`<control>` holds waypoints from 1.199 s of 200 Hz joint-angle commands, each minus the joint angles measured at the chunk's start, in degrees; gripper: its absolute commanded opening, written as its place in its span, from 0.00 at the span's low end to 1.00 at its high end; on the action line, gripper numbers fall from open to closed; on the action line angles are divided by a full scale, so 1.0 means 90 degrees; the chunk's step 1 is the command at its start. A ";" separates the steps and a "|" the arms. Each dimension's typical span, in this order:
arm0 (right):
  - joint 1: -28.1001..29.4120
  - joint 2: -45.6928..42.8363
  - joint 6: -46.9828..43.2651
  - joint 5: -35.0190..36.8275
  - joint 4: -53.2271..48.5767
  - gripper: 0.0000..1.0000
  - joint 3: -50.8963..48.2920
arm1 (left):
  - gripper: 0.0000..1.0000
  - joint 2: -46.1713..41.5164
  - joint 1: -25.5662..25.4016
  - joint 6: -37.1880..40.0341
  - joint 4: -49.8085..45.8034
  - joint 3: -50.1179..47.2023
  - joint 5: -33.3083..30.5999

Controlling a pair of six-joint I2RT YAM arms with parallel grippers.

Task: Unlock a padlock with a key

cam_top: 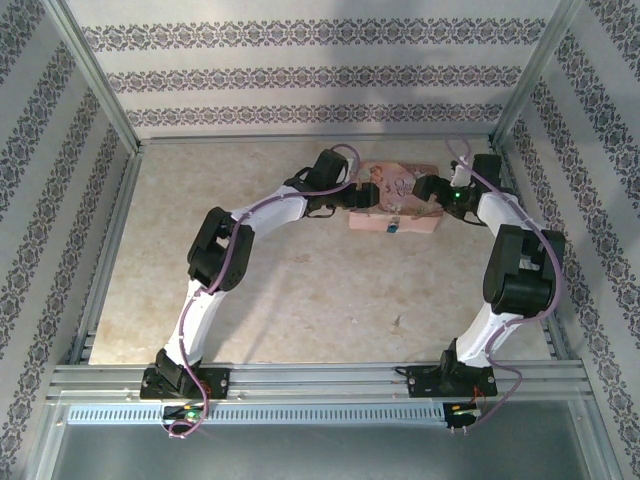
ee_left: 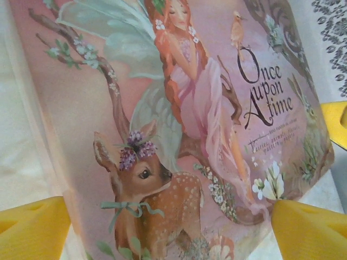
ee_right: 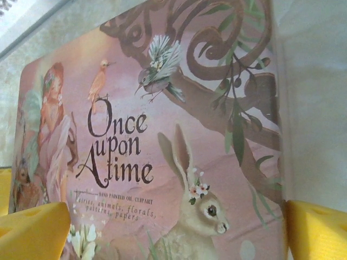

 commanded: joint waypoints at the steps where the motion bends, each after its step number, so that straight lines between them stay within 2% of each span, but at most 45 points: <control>1: 0.0461 -0.0397 0.0222 -0.0763 0.0066 0.98 -0.0372 | 0.95 -0.0478 0.0003 0.0150 0.0039 -0.0335 0.0288; 97: 0.1699 -0.1537 0.1139 -0.0561 0.0963 0.98 -0.1815 | 0.95 -0.1761 0.0330 0.0323 0.0193 -0.1987 -0.0041; 155: 0.2879 -0.1885 0.1548 0.0158 0.1241 0.98 -0.2134 | 0.96 -0.2414 0.0650 0.0257 0.0383 -0.2913 -0.0164; 240: 0.3760 -0.1876 0.1824 0.0660 0.1284 0.98 -0.2078 | 0.96 -0.3287 0.0858 0.0259 0.0488 -0.4010 -0.0362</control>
